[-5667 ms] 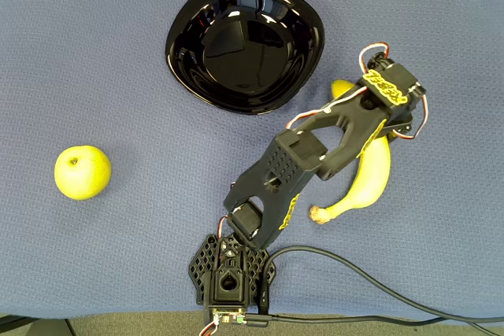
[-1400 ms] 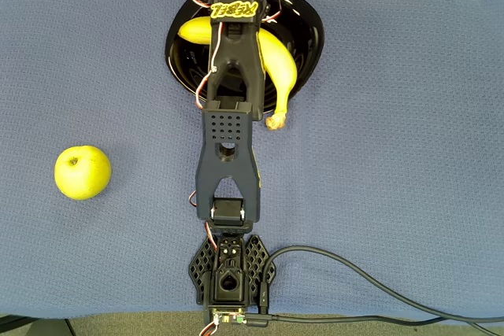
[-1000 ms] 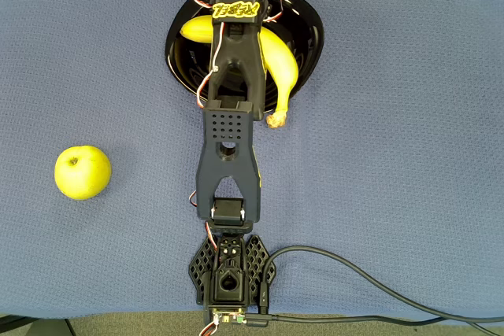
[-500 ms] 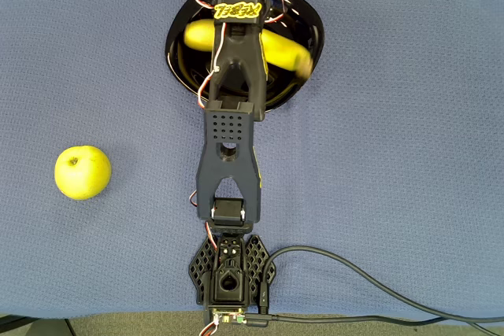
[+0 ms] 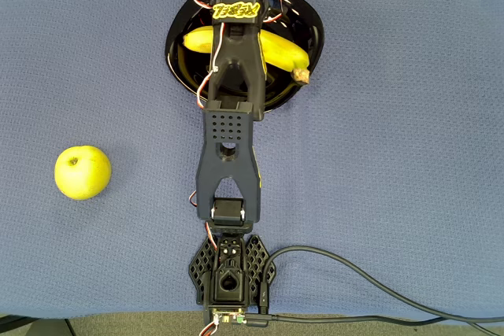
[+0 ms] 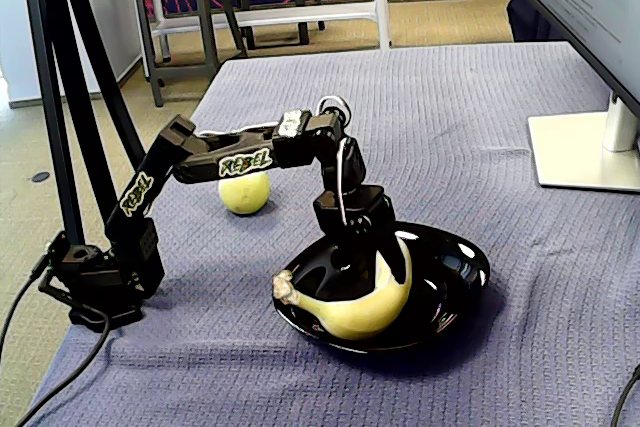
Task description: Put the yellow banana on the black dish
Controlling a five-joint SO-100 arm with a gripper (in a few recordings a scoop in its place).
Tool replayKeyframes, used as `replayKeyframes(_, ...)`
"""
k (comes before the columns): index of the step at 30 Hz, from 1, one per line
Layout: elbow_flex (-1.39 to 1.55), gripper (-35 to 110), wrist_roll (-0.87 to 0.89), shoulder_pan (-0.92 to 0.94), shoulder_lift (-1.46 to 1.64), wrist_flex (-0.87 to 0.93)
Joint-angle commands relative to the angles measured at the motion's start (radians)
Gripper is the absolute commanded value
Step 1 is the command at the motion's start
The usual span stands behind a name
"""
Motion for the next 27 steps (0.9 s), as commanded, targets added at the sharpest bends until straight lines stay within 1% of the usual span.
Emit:
replayKeyframes(1, 0.0, 6, 0.011, -0.005, 0.081, 0.006)
replayKeyframes(3, 0.008, 0, 0.011, -0.009, 0.123, 0.044)
replayKeyframes(8, 0.112, 0, -0.006, -0.015, 0.285, 0.074)
replayKeyframes(13, 0.307, 0, -0.08, -0.017, 0.492, 0.06)
replayKeyframes(17, 0.543, 0, -0.189, -0.015, 0.69, -0.012)
replayKeyframes(22, 0.913, 0, -0.396, 0.003, 1.002, -0.167)
replayKeyframes(24, 1.057, 0, -0.453, 0.006, 1.147, -0.232)
replayKeyframes(27, 1.189, 0, -0.485, 0.003, 1.328, -0.232)
